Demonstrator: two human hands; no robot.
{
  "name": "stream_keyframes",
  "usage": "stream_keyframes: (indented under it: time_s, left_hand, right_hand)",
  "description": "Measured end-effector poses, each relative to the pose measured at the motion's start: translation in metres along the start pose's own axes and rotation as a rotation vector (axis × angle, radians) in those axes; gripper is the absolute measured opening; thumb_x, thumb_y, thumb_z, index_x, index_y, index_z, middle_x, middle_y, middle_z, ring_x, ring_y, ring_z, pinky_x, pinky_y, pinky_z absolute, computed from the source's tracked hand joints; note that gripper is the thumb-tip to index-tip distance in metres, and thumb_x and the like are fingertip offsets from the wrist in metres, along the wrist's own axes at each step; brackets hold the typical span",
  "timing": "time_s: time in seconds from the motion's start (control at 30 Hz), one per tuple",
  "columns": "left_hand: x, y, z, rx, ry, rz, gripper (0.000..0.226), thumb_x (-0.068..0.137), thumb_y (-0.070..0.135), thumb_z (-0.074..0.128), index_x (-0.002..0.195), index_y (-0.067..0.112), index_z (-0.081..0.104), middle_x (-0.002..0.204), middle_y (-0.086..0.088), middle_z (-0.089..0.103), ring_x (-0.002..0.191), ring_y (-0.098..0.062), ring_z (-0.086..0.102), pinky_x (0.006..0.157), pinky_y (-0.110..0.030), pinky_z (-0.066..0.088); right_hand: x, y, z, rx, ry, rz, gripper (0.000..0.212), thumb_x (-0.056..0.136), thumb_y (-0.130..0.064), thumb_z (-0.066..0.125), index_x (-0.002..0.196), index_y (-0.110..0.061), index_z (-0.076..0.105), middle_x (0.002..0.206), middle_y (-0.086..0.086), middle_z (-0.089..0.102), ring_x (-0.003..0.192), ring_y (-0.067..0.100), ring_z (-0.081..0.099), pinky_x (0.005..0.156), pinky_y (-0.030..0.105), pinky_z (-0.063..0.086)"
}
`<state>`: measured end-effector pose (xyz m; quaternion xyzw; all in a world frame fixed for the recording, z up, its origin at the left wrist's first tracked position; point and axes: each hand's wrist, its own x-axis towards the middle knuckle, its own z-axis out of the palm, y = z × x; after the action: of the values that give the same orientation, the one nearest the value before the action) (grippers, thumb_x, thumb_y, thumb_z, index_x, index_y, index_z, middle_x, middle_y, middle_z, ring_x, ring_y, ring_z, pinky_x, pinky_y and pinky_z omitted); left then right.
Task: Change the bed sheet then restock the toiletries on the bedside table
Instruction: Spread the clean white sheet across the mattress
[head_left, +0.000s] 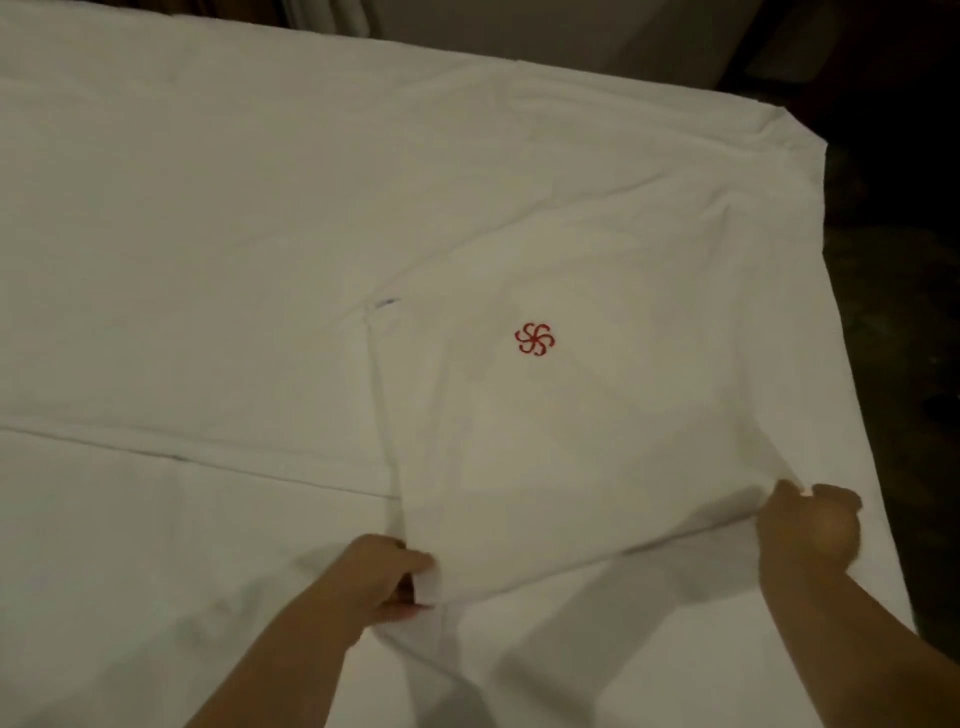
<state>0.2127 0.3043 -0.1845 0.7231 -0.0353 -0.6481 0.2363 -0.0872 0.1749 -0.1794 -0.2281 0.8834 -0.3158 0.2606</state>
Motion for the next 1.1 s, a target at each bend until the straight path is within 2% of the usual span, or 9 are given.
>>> stream_keyframes:
  time_s: [0.1,0.23,0.33,0.53,0.6,0.7,0.77,0.87,1.1]
  left_hand:
    - [0.002,0.023,-0.008,-0.043,0.032,0.082,0.008,0.088,0.001,0.061,0.08,0.001,0.058,0.081,-0.015,0.063,0.072,-0.026,0.06,0.052,-0.028,0.055]
    - [0.026,0.076,-0.036,-0.044,0.05,0.166,0.006,0.089,0.007,0.061,0.09,0.001,0.058,0.08,-0.011,0.058,0.072,-0.023,0.057,0.061,-0.03,0.052]
    - [0.039,0.106,-0.04,-0.086,0.028,0.209,0.009,0.09,0.009,0.06,0.084,0.003,0.058,0.074,-0.009,0.053,0.066,-0.022,0.055,0.057,-0.029,0.054]
    - [0.071,0.172,-0.048,-0.167,-0.039,0.269,0.008,0.091,0.007,0.058,0.082,0.007,0.057,0.071,-0.007,0.065,0.066,-0.019,0.06,0.052,-0.032,0.053]
    - [0.085,0.186,-0.046,-0.173,-0.038,0.286,0.003,0.089,0.007,0.06,0.092,0.006,0.059,0.075,-0.007,0.066,0.068,-0.019,0.064,0.066,-0.037,0.056]
    - [0.101,0.194,-0.04,-0.096,0.039,0.318,0.037,0.086,0.013,0.065,0.122,0.013,0.054,0.112,-0.011,0.062,0.104,-0.029,0.059,0.094,-0.047,0.048]
    - [0.104,0.195,-0.04,-0.064,0.083,0.318,0.043,0.085,0.016,0.068,0.125,0.013,0.052,0.119,-0.012,0.058,0.11,-0.031,0.056,0.096,-0.048,0.047]
    - [0.105,0.195,-0.043,-0.05,0.136,0.282,0.049,0.083,0.016,0.071,0.127,0.007,0.051,0.119,-0.014,0.059,0.108,-0.031,0.057,0.093,-0.044,0.05]
    - [0.099,0.196,-0.046,0.002,0.079,0.318,0.046,0.092,0.008,0.058,0.135,0.006,0.041,0.119,-0.014,0.06,0.118,-0.027,0.055,0.086,-0.037,0.048]
  right_hand:
    - [-0.05,0.014,0.017,0.095,-0.102,-0.001,0.055,0.089,-0.019,0.061,0.131,0.007,0.037,0.128,0.029,0.048,0.12,0.04,0.046,0.104,0.042,0.034]
    - [-0.16,0.052,0.062,0.043,-0.298,0.16,0.047,0.09,-0.033,0.058,0.108,0.01,0.053,0.1,0.022,0.059,0.098,0.034,0.059,0.078,0.034,0.042]
    - [-0.221,0.075,0.085,0.081,-0.436,0.313,0.04,0.089,-0.035,0.059,0.087,0.004,0.064,0.087,0.023,0.067,0.09,0.036,0.063,0.081,0.037,0.047]
    - [-0.284,0.058,0.112,0.419,-0.373,0.575,0.015,0.085,-0.009,0.063,0.071,-0.004,0.06,0.054,0.005,0.063,0.054,0.022,0.053,0.06,0.031,0.041]
    - [-0.295,0.052,0.12,0.452,-0.288,0.574,0.019,0.086,-0.009,0.06,0.067,-0.005,0.06,0.049,0.001,0.062,0.056,0.022,0.052,0.061,0.032,0.039]
    - [-0.301,0.058,0.119,0.314,-0.154,0.39,0.013,0.086,-0.014,0.062,0.095,-0.004,0.062,0.081,0.008,0.068,0.075,0.024,0.057,0.07,0.03,0.04]
    - [-0.301,0.067,0.113,0.122,-0.083,0.059,0.047,0.077,-0.013,0.071,0.119,-0.014,0.05,0.105,0.008,0.062,0.087,0.024,0.059,0.073,0.028,0.042]
    - [-0.296,0.094,0.103,-0.418,-0.002,-0.556,0.089,0.047,-0.012,0.082,0.128,-0.021,0.046,0.122,0.01,0.05,0.089,0.033,0.059,0.068,0.039,0.051]
    - [-0.233,0.082,0.084,-0.737,0.016,-1.223,0.03,0.071,-0.022,0.044,0.089,-0.022,0.068,0.111,0.01,0.054,0.085,0.028,0.044,0.073,0.037,0.03]
